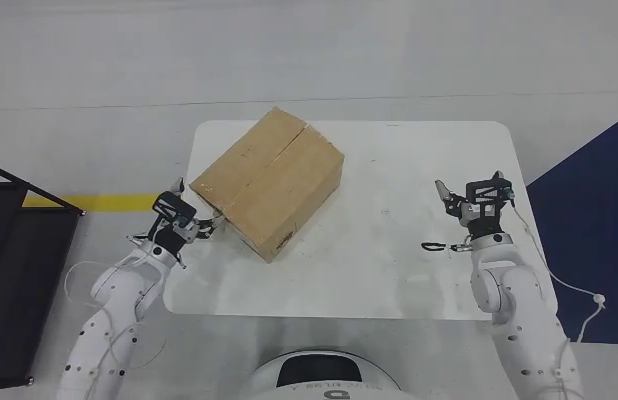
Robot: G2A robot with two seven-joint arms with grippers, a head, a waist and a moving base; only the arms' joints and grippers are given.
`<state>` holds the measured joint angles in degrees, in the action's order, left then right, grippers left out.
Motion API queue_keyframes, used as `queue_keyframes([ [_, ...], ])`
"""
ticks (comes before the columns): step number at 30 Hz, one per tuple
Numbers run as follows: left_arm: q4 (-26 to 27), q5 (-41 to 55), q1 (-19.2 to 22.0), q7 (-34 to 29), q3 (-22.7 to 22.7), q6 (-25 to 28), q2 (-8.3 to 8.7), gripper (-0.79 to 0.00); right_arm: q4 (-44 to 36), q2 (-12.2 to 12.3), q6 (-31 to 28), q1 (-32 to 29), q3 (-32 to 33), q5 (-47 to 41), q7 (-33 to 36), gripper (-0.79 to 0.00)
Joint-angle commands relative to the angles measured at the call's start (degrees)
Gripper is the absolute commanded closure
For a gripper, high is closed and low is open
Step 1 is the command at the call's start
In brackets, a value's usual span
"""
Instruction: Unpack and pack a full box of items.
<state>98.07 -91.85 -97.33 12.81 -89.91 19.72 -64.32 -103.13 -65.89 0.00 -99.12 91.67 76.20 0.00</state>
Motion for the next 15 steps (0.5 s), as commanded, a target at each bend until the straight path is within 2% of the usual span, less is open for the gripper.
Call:
queue_keyframes([
  [1,1.29,1.25,-0.29,0.08,-1.27,-0.1,0.08,-0.785,0.0,0.0,0.0,0.0,0.0,0.0,0.0,-0.785],
  [6,2.42,3.18,0.75,-2.24,-2.96,-3.27,-0.01,-0.785,0.0,0.0,0.0,0.0,0.0,0.0,0.0,-0.785],
  [10,0.74,3.43,3.51,-4.04,-2.88,-5.38,-0.15,-0.785,0.0,0.0,0.0,0.0,0.0,0.0,0.0,-0.785],
  [15,-2.41,4.51,5.94,-3.33,-2.82,-7.38,-0.35,-0.785,0.0,0.0,0.0,0.0,0.0,0.0,0.0,-0.785],
])
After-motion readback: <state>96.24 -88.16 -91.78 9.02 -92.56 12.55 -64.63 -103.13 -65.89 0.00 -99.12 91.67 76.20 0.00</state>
